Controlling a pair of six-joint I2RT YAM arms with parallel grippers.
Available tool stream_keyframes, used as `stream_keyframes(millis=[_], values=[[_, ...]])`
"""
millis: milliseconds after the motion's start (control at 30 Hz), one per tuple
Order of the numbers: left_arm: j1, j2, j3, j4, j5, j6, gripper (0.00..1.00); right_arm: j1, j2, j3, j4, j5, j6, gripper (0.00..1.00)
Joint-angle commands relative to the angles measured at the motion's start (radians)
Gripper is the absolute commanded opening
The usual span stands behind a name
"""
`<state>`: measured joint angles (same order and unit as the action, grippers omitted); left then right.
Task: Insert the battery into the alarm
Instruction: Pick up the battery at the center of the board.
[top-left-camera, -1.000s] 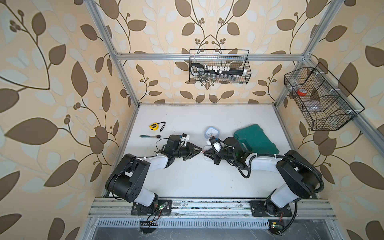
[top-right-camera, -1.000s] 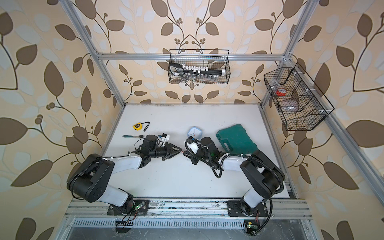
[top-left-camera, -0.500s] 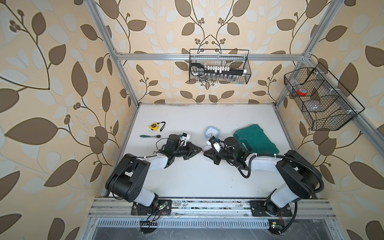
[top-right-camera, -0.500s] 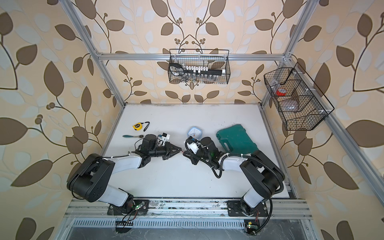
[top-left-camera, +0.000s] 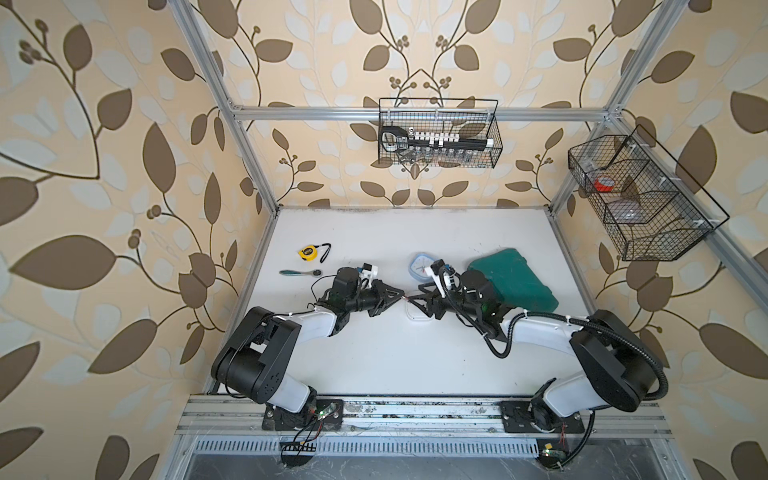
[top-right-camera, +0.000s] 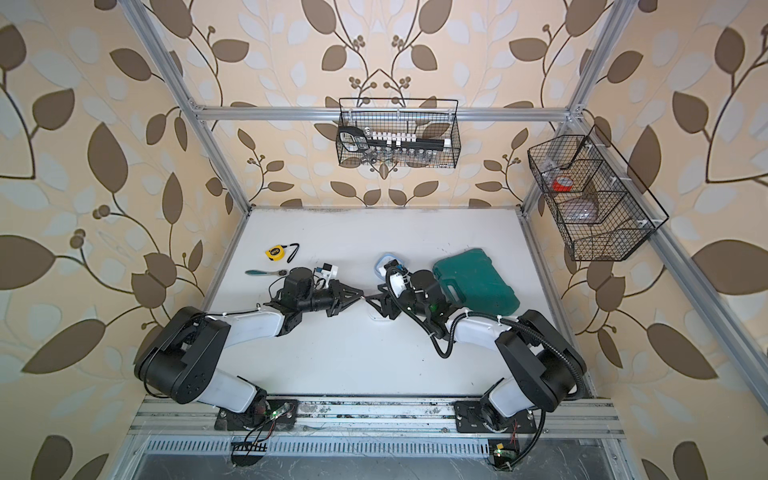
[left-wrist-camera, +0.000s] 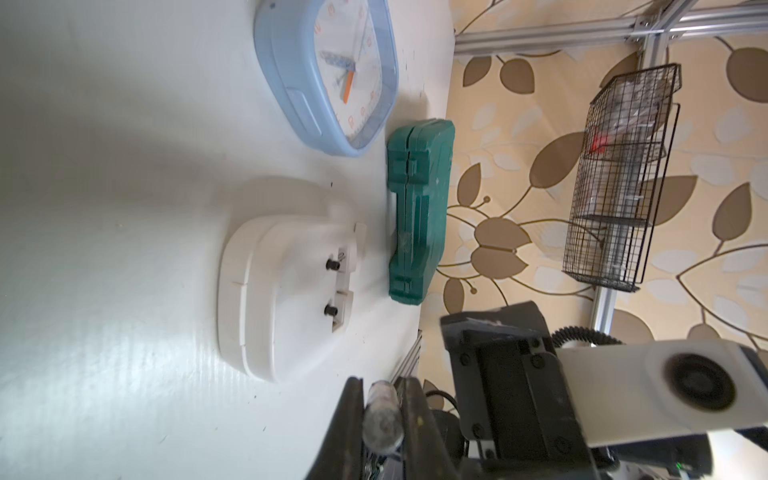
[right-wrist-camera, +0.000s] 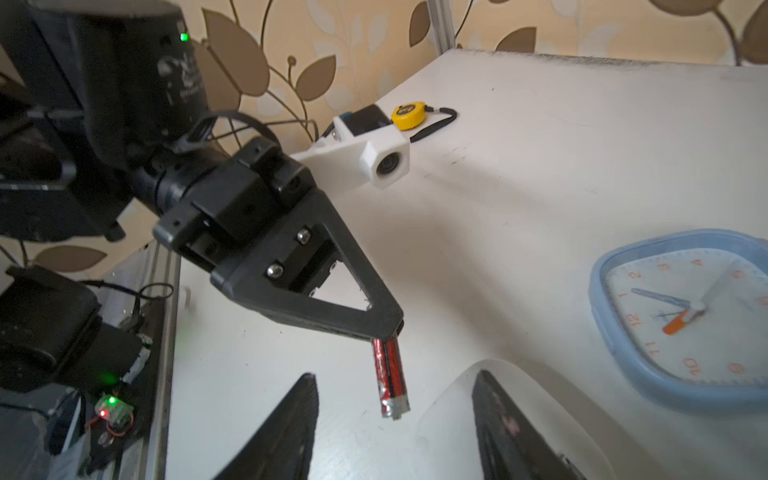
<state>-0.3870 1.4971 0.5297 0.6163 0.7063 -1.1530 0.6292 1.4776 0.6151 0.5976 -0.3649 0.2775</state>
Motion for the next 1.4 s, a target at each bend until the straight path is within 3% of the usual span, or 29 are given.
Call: stream_keyframes(millis=[0, 200, 333, 533, 1000, 1367], values=[[-0.025, -0.02, 0.055, 0.103, -0.083, -0.076, 0.06, -0.008, -0.07, -0.026, 0.096, 0.104, 0.212, 0.6], [-0.075, -0.007, 0.113, 0.231, -0.274, -0.214, 0.06, -0.038, -0.159, -0.067, 0.184, 0.221, 0.487, 0.61], [-0.102, -0.027, 0.143, 0.255, -0.366, -0.238, 0.06, -0.074, -0.179, -0.095, 0.265, 0.228, 0.652, 0.73], [-0.124, -0.049, 0.158, 0.269, -0.468, -0.29, 0.08, -0.094, -0.194, -0.127, 0.344, 0.28, 0.792, 0.71], [-0.193, 0.011, 0.234, 0.33, -0.571, -0.431, 0.08, -0.093, -0.069, -0.061, 0.442, 0.324, 0.979, 0.64], [-0.272, 0.091, 0.287, 0.331, -0.598, -0.443, 0.07, -0.092, -0.045, -0.054, 0.488, 0.335, 1.01, 0.46]])
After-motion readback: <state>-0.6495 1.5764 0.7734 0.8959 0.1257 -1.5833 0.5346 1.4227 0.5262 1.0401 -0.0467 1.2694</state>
